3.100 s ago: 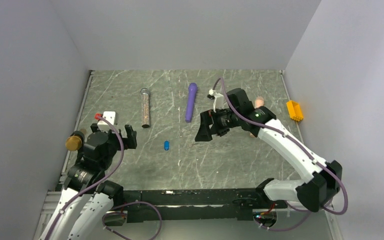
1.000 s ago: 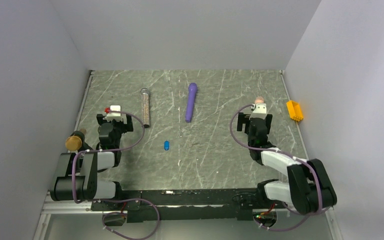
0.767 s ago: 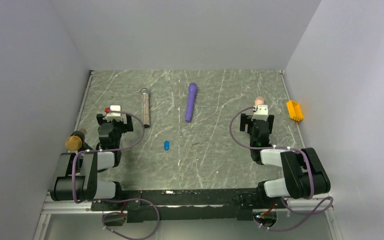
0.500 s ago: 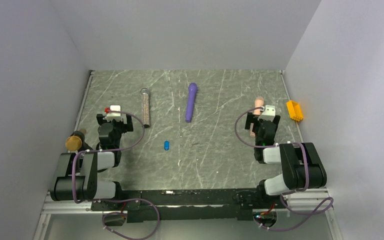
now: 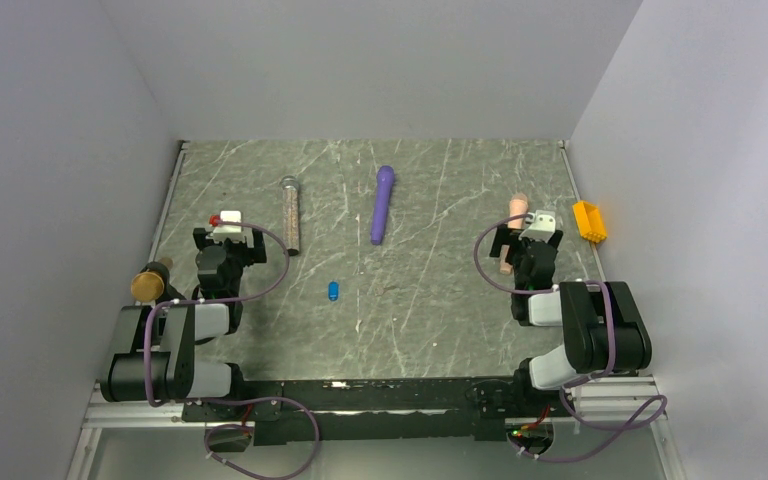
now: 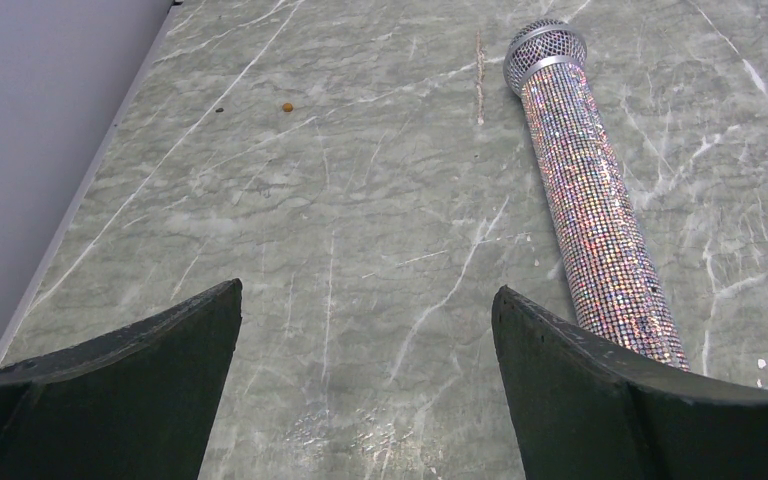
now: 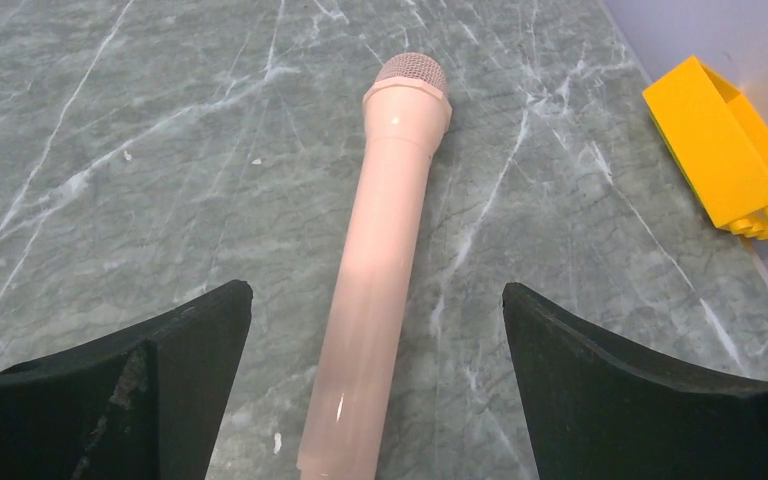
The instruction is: Remove the keys from the keyring
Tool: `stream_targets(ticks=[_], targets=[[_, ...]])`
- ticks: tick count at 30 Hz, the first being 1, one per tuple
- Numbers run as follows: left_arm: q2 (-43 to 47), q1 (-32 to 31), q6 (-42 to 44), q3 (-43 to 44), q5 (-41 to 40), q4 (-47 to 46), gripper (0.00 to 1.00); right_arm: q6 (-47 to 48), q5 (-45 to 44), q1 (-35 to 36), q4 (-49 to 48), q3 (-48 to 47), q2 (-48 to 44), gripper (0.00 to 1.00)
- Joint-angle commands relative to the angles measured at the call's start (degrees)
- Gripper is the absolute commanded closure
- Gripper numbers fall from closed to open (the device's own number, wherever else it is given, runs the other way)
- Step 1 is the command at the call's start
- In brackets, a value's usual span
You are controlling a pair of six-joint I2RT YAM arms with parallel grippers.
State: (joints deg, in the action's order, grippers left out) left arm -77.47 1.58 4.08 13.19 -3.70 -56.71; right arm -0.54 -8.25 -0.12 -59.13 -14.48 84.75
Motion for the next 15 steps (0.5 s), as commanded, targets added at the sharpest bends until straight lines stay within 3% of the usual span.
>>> stream_targets(ticks=[1,15], targets=[[0.2,0.2,0.6,0.2,0.9,-3.2,0.02,-0.9,1.2,-0.5,-4.0,-0.2,0.0,0.0],[0.2,0.2,0.6,0.1,0.8,-3.5,0.02,-1.0,1.2,-0.6,-3.9,-0.2,0.1,0.0]])
